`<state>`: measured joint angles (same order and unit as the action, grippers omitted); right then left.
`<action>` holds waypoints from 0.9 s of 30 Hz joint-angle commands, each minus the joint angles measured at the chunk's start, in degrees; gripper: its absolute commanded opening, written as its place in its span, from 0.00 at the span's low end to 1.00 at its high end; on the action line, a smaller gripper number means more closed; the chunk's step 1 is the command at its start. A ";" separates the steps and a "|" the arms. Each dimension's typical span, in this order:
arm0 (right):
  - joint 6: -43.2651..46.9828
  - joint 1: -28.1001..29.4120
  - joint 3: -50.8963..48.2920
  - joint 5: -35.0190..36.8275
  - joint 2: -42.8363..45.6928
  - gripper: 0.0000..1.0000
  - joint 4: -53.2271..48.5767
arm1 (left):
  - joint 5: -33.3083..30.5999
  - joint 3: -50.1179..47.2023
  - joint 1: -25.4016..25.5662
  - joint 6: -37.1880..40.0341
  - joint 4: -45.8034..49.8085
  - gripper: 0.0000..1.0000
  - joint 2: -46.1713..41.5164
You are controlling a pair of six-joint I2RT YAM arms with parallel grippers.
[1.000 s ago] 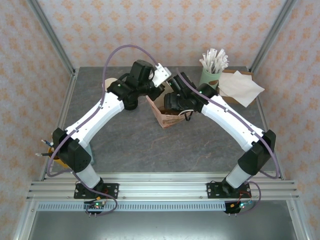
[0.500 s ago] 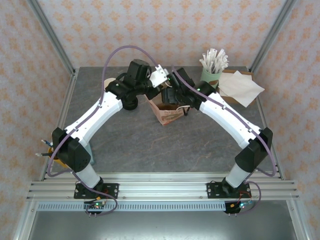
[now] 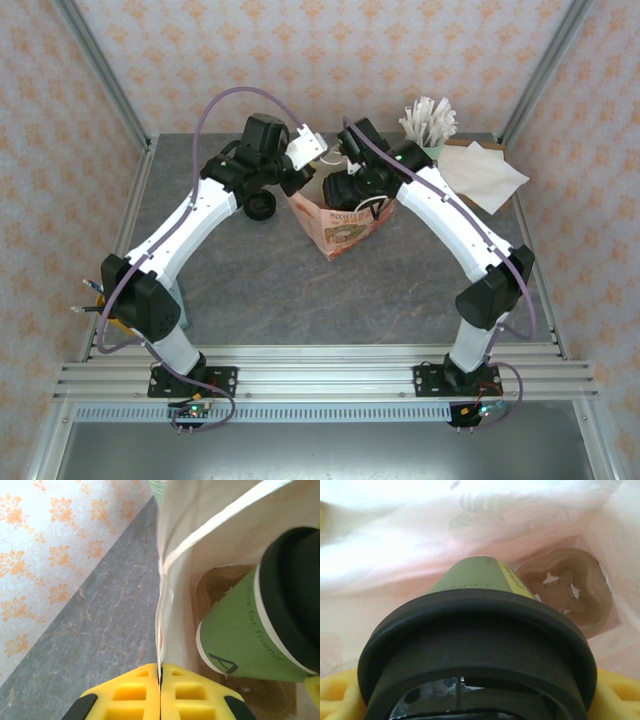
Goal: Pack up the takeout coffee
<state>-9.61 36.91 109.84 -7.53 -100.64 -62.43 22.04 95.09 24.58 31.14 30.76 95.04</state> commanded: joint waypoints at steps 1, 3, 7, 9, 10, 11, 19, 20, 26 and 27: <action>-0.21 0.80 -6.24 0.69 5.36 0.55 3.52 | -2.20 1.71 -1.02 -5.65 -4.81 0.00 0.23; 0.33 1.80 -11.65 2.66 7.43 0.55 7.13 | -2.93 1.55 -1.02 -8.09 -7.03 0.00 0.00; -1.91 2.14 -18.55 4.10 9.87 0.55 13.80 | -5.58 0.81 -0.66 -4.27 -10.39 0.00 -0.66; -2.13 2.37 -19.05 4.65 10.28 0.55 17.11 | -8.27 2.55 -0.21 0.44 -7.34 0.00 0.59; -1.79 2.53 -19.32 5.35 10.12 0.55 18.41 | -9.47 2.55 0.43 3.67 -6.35 0.00 0.77; -1.46 2.64 -19.74 6.01 10.02 0.55 19.40 | -10.67 1.46 1.22 6.44 -6.87 0.00 0.32; 2.85 5.90 -29.12 9.29 8.97 0.55 25.89 | -14.09 -7.05 3.84 3.22 -16.42 0.00 -3.69; 2.73 6.26 -30.28 9.28 8.97 0.55 25.84 | -13.73 -6.87 3.91 2.51 -15.68 0.00 -3.69; -4.06 6.69 -37.15 10.26 12.13 0.55 26.73 | -13.33 -6.09 3.89 -7.66 -12.58 0.00 -4.51; -5.14 6.67 -37.86 10.32 12.88 0.55 26.29 | -13.25 -6.07 3.93 -8.64 -11.76 0.00 -4.72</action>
<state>-11.31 43.46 73.78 0.58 -91.24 -34.96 11.33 88.44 28.91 28.27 17.72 92.40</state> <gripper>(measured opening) 0.779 0.060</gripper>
